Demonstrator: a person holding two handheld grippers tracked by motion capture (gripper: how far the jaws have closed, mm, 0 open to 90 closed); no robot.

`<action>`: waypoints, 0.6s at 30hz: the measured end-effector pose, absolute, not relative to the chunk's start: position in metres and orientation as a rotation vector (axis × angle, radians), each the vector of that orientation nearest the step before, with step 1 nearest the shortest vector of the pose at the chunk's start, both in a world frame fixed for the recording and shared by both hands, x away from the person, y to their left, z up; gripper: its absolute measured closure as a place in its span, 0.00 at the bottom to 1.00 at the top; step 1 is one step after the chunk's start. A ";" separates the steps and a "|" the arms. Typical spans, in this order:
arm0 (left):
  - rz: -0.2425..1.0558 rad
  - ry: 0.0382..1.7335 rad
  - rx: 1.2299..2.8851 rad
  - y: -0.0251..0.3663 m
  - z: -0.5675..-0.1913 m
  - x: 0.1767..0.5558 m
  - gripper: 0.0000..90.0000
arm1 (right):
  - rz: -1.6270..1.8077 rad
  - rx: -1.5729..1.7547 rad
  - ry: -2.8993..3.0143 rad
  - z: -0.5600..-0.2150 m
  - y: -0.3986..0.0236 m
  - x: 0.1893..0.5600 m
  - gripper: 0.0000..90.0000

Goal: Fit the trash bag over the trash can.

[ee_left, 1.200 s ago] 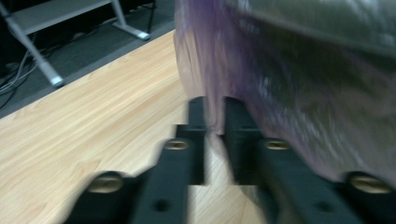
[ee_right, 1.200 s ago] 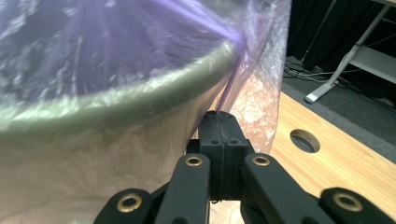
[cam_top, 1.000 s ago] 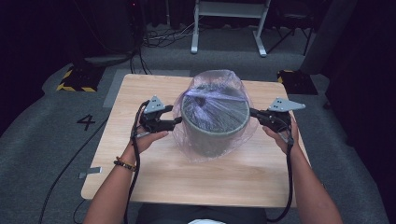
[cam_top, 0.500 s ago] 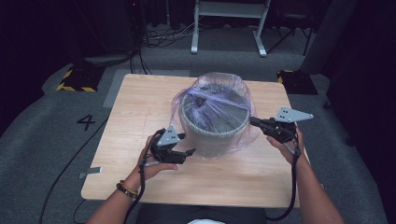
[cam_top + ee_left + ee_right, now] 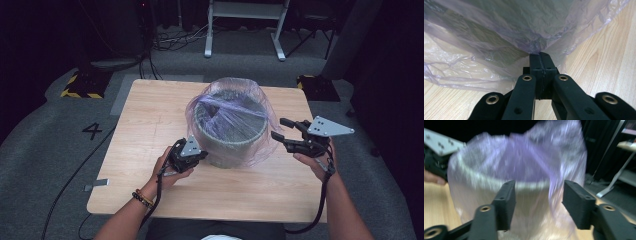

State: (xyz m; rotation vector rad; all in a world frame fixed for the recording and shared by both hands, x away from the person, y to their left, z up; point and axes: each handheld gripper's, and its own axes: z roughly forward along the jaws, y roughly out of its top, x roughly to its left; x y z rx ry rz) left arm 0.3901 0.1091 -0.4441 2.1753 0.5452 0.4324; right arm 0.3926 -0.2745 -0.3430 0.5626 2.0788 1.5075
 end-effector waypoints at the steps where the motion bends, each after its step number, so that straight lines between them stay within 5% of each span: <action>1: 0.438 0.543 2.180 0.109 -0.444 0.390 1.00 | 1.500 0.552 2.065 -0.337 -0.272 0.392 0.45; 11: 0.444 0.537 2.219 0.115 -0.449 0.394 1.00 | 1.326 0.590 2.206 -0.312 -0.223 0.441 0.31; 14: 0.446 0.539 2.234 0.118 -0.450 0.395 1.00 | 1.257 0.633 2.244 -0.316 -0.218 0.455 0.40; 18: 0.453 0.551 2.231 0.123 -0.451 0.397 1.00 | 1.211 0.641 2.275 -0.322 -0.218 0.465 0.70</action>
